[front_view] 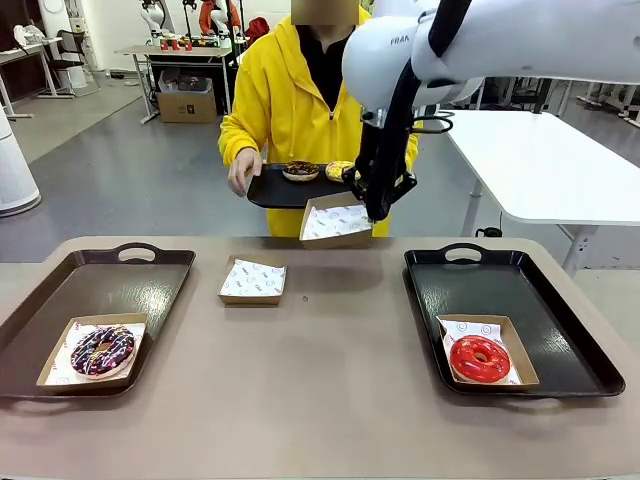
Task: Individually package the donuts and arrange them on the tray.
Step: Place the picked Paper togo box on the Handle tray while simultaneously picking up another Paper togo box from the table with the other hand.
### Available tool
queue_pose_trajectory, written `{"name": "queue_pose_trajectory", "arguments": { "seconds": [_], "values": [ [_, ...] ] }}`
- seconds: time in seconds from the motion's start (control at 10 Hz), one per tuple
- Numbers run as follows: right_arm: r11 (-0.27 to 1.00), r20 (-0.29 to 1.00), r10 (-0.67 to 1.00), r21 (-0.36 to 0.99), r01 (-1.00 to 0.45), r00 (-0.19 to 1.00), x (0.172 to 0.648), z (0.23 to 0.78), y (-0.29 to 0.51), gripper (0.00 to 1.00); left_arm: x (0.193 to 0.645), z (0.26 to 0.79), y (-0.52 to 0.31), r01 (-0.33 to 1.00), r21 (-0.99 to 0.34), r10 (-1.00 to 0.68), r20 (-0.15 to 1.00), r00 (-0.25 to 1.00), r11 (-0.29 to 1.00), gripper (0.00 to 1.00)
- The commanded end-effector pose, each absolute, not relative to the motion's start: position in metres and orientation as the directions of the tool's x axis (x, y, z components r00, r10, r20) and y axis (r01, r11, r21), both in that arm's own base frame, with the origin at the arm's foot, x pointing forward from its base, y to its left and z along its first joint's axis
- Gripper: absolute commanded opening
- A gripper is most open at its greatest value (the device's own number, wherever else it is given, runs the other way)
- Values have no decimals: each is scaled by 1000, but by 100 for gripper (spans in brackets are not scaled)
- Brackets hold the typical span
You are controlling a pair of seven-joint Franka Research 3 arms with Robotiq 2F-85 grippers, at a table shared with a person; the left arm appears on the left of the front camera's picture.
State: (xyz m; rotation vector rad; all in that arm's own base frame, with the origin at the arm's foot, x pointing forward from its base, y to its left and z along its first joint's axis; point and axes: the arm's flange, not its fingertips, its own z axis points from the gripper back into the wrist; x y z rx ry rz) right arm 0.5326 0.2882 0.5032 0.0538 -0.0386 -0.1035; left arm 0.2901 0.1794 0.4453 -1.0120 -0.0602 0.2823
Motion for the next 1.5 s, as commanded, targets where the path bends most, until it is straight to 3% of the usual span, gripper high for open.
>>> {"name": "queue_pose_trajectory", "arguments": {
  "seconds": [0.0,0.4,1.4],
  "values": [
    [985,6,-152,79,151,988,543,510,294,0,308,434,205,-136,-884,219,-39,975,448,100],
    [978,-18,-182,104,182,983,557,513,293,0,293,425,219,-77,-901,251,36,967,426,100],
    [985,13,-151,88,149,988,551,511,290,0,296,423,219,-108,-894,250,4,968,434,100]
  ]
}}
